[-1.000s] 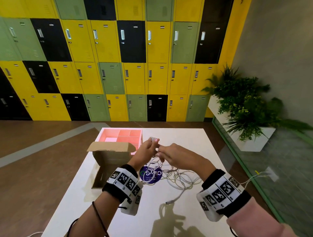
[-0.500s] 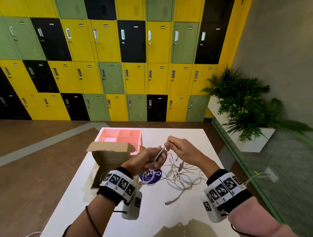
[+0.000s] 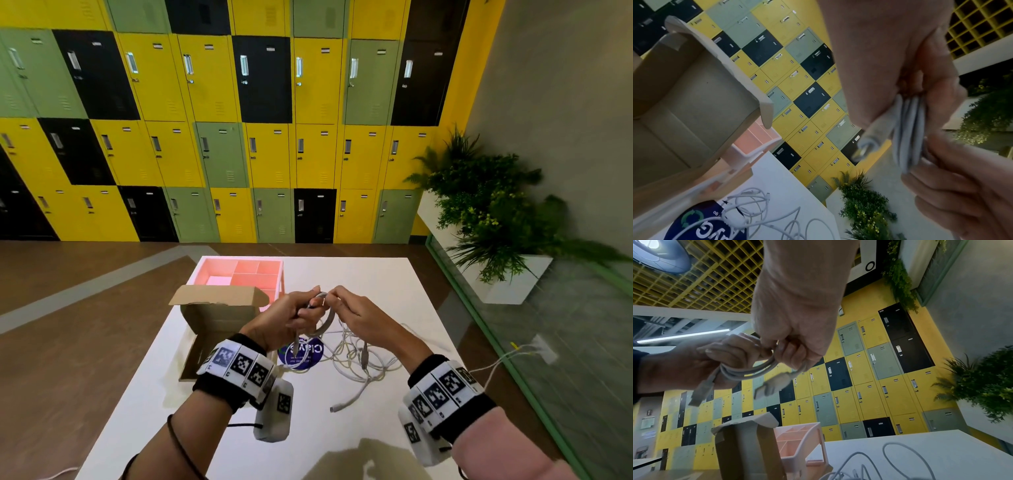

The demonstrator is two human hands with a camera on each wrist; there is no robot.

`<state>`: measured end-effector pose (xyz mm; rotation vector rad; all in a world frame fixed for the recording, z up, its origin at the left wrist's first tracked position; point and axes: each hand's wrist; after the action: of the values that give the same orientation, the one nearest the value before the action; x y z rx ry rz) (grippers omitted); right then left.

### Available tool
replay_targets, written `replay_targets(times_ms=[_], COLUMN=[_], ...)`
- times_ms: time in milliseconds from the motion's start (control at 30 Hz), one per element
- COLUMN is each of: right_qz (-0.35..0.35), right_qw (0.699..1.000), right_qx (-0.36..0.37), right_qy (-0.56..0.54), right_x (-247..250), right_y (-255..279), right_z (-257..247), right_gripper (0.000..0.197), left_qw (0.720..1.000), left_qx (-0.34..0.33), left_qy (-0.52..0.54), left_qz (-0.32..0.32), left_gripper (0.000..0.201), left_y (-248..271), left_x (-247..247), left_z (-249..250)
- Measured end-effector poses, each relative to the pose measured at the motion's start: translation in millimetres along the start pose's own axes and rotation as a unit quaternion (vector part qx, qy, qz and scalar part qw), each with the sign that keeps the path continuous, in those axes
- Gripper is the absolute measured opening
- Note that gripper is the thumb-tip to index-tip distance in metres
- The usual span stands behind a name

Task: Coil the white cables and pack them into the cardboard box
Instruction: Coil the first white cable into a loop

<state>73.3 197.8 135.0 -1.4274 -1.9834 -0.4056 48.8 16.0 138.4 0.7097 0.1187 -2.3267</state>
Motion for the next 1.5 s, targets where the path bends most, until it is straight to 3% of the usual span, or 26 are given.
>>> replay_targets(times_ms=[133,367,700,800,900,1100,1400,1500], right_qz=[-0.041,-0.06,-0.009,0.02,0.042,0.037,0.007,-0.013], right_qw=[0.998,0.996,0.995,0.994,0.992,0.988,0.985,0.985], right_qx=[-0.007,-0.046,-0.08,-0.098,-0.113,-0.136,-0.112,-0.096], right_qy=[0.036,0.049,-0.062,-0.054,-0.041,-0.063,-0.128,-0.142], right_x=[2,6,6,9,11,7,8,16], right_y=[0,0,6,8,11,17,24,30], right_z=[2,4,14,19,26,33,31,34], right_gripper=[0.013,0.021,0.021,0.023,0.025,0.028,0.024,0.017], left_qw=[0.998,0.984,0.974,0.965,0.955,0.942,0.92,0.922], left_qx=[0.002,-0.023,-0.084,-0.099,-0.13,-0.172,-0.177,-0.177], left_qy=[-0.021,-0.095,0.021,-0.004,-0.051,-0.025,-0.195,-0.183], left_qz=[0.051,0.147,0.211,0.242,0.261,0.286,0.291,0.291], left_gripper=[0.03,0.033,0.04,0.044,0.044,0.042,0.038,0.038], left_y=[0,-6,-22,-23,-24,-27,-26,-24], left_x=[0,-2,-23,-32,-46,-64,-34,-26], left_z=[1,-4,-20,-29,-37,-47,-50,-43])
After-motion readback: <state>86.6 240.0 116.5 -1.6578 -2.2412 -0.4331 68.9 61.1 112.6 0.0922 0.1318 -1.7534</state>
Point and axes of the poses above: each hand's wrist, its own y-axis away from the middle knuckle, its own x-axis out of the back of the hand, z = x × y
